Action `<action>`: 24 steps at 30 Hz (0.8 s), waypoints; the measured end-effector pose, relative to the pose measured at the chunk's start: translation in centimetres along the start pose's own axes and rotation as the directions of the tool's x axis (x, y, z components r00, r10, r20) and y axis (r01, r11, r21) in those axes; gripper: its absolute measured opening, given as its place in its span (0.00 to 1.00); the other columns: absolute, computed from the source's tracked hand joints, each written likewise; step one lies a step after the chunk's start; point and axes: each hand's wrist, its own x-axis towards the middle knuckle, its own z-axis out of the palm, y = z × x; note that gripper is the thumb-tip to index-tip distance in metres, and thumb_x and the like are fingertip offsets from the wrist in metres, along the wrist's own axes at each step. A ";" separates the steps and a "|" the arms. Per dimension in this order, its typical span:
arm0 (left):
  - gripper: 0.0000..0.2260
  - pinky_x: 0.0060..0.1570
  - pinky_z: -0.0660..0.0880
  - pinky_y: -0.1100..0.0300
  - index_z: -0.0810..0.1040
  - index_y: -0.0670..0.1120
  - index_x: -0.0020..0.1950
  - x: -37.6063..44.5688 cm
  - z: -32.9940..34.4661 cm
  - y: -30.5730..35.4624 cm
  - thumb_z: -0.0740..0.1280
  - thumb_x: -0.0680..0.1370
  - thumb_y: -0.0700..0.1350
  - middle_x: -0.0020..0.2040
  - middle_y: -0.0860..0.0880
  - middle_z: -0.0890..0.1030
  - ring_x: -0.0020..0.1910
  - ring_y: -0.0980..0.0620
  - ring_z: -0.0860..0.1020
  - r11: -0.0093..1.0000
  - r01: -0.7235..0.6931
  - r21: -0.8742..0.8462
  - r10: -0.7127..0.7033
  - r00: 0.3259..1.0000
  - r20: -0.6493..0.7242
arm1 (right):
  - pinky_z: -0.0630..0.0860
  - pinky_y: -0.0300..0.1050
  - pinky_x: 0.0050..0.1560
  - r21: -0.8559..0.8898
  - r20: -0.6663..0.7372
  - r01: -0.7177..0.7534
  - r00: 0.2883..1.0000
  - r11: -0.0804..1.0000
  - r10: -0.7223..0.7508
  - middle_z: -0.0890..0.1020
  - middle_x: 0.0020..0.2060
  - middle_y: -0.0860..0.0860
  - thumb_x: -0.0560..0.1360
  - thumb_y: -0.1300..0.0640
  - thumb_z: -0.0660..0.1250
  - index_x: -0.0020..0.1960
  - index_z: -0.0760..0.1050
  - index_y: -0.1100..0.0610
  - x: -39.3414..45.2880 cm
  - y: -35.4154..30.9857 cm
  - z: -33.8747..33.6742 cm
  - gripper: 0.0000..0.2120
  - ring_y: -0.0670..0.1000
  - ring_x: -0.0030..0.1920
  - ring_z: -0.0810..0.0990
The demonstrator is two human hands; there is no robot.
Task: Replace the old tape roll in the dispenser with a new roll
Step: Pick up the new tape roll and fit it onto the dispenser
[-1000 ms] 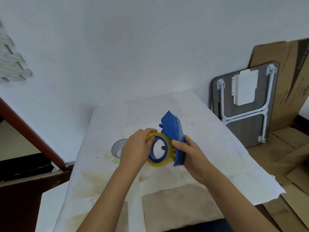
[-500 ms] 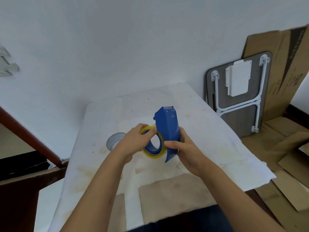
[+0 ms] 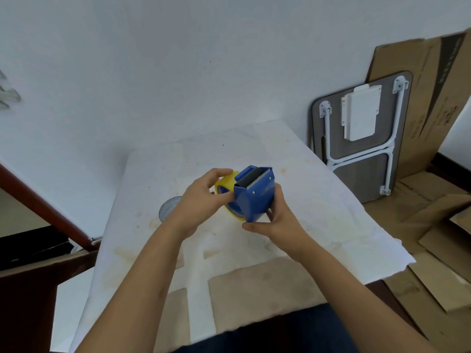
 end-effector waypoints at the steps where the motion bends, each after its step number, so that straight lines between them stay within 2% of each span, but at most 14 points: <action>1: 0.18 0.44 0.70 0.69 0.77 0.56 0.64 0.0 0.1 0.0 0.72 0.77 0.44 0.62 0.57 0.80 0.57 0.63 0.76 1.000 -0.009 -0.013 0.009 1.000 -0.002 | 0.78 0.49 0.63 -0.027 -0.022 0.014 1.000 1.000 -0.015 0.75 0.62 0.37 0.67 0.64 0.78 0.67 0.62 0.41 0.0 0.2 0.1 0.39 0.45 0.65 0.74; 3: 0.16 0.51 0.74 0.67 0.78 0.53 0.62 0.0 0.3 0.1 0.72 0.76 0.41 0.61 0.59 0.81 0.58 0.65 0.77 0.998 -0.030 -0.059 0.029 1.000 -0.010 | 0.77 0.51 0.64 -0.050 -0.056 0.032 0.998 0.998 -0.035 0.74 0.63 0.40 0.67 0.63 0.78 0.68 0.61 0.42 0.1 0.4 0.2 0.39 0.46 0.66 0.73; 5: 0.13 0.60 0.75 0.64 0.80 0.51 0.60 -0.1 0.6 0.0 0.72 0.77 0.39 0.61 0.59 0.82 0.58 0.65 0.78 0.992 -0.055 -0.115 0.050 0.998 -0.040 | 0.77 0.46 0.63 -0.062 -0.074 0.061 0.995 0.996 -0.065 0.75 0.63 0.38 0.68 0.64 0.77 0.67 0.61 0.40 0.2 0.4 0.2 0.38 0.43 0.65 0.74; 8: 0.10 0.63 0.76 0.61 0.83 0.49 0.56 -0.2 1.0 0.0 0.70 0.77 0.38 0.60 0.57 0.83 0.61 0.60 0.80 0.989 -0.101 -0.110 0.087 0.989 -0.120 | 0.74 0.32 0.58 -0.109 -0.078 0.106 0.990 0.988 -0.115 0.73 0.65 0.39 0.69 0.68 0.74 0.67 0.60 0.36 0.3 0.1 0.2 0.41 0.39 0.64 0.73; 10: 0.12 0.62 0.76 0.63 0.83 0.49 0.57 -0.4 1.3 0.2 0.70 0.77 0.37 0.60 0.56 0.83 0.60 0.58 0.80 0.990 -0.132 -0.051 0.124 0.983 -0.137 | 0.73 0.29 0.57 -0.100 -0.088 0.119 0.988 0.988 -0.128 0.72 0.66 0.40 0.69 0.70 0.73 0.67 0.59 0.34 0.2 0.0 0.3 0.42 0.37 0.64 0.73; 13: 0.15 0.56 0.74 0.74 0.81 0.51 0.61 -0.2 1.1 0.4 0.71 0.77 0.37 0.58 0.56 0.82 0.56 0.60 0.80 0.984 -0.165 0.067 0.169 0.983 -0.066 | 0.74 0.32 0.60 -0.057 -0.063 0.123 0.990 0.991 -0.126 0.70 0.69 0.44 0.69 0.70 0.73 0.69 0.59 0.36 0.1 0.2 0.3 0.43 0.40 0.67 0.72; 14: 0.16 0.55 0.74 0.75 0.80 0.51 0.62 -0.1 1.0 0.2 0.71 0.76 0.37 0.59 0.55 0.81 0.56 0.60 0.79 0.979 -0.168 0.112 0.173 0.984 -0.042 | 0.74 0.35 0.61 -0.047 -0.037 0.117 0.992 0.992 -0.119 0.70 0.69 0.45 0.69 0.68 0.74 0.71 0.59 0.39 0.0 0.3 0.2 0.42 0.41 0.67 0.72; 17: 0.20 0.57 0.76 0.65 0.78 0.53 0.67 0.4 0.7 0.0 0.71 0.77 0.40 0.62 0.53 0.79 0.59 0.55 0.77 0.959 -0.132 0.252 0.144 0.989 -0.030 | 0.78 0.42 0.59 -0.028 -0.034 0.076 0.996 0.997 -0.077 0.72 0.66 0.44 0.68 0.61 0.77 0.70 0.60 0.45 -0.2 -0.1 0.1 0.38 0.41 0.62 0.75; 20: 0.19 0.46 0.74 0.64 0.76 0.59 0.68 0.9 0.2 0.3 0.70 0.77 0.53 0.58 0.55 0.78 0.54 0.53 0.79 0.929 -0.043 0.369 0.038 0.999 0.019 | 0.81 0.41 0.53 0.048 -0.132 0.042 0.991 0.998 -0.035 0.72 0.65 0.43 0.70 0.58 0.76 0.67 0.63 0.49 0.0 -0.3 -0.2 0.31 0.47 0.62 0.77; 22: 0.18 0.49 0.76 0.60 0.78 0.61 0.64 1.1 -0.2 0.6 0.69 0.75 0.61 0.55 0.56 0.79 0.54 0.53 0.80 0.934 0.025 0.357 -0.045 0.998 0.050 | 0.80 0.44 0.55 0.117 -0.144 0.008 0.990 0.993 0.009 0.75 0.64 0.44 0.73 0.57 0.73 0.66 0.66 0.49 0.3 -0.5 -0.6 0.25 0.50 0.62 0.79; 24: 0.19 0.55 0.77 0.54 0.79 0.59 0.63 1.2 -0.5 0.7 0.69 0.75 0.62 0.55 0.56 0.80 0.55 0.53 0.79 0.951 0.069 0.303 -0.095 0.993 0.073 | 0.81 0.47 0.56 0.189 -0.119 -0.035 0.991 0.981 0.058 0.77 0.63 0.46 0.75 0.56 0.71 0.66 0.68 0.49 0.7 -0.7 -0.9 0.22 0.50 0.60 0.81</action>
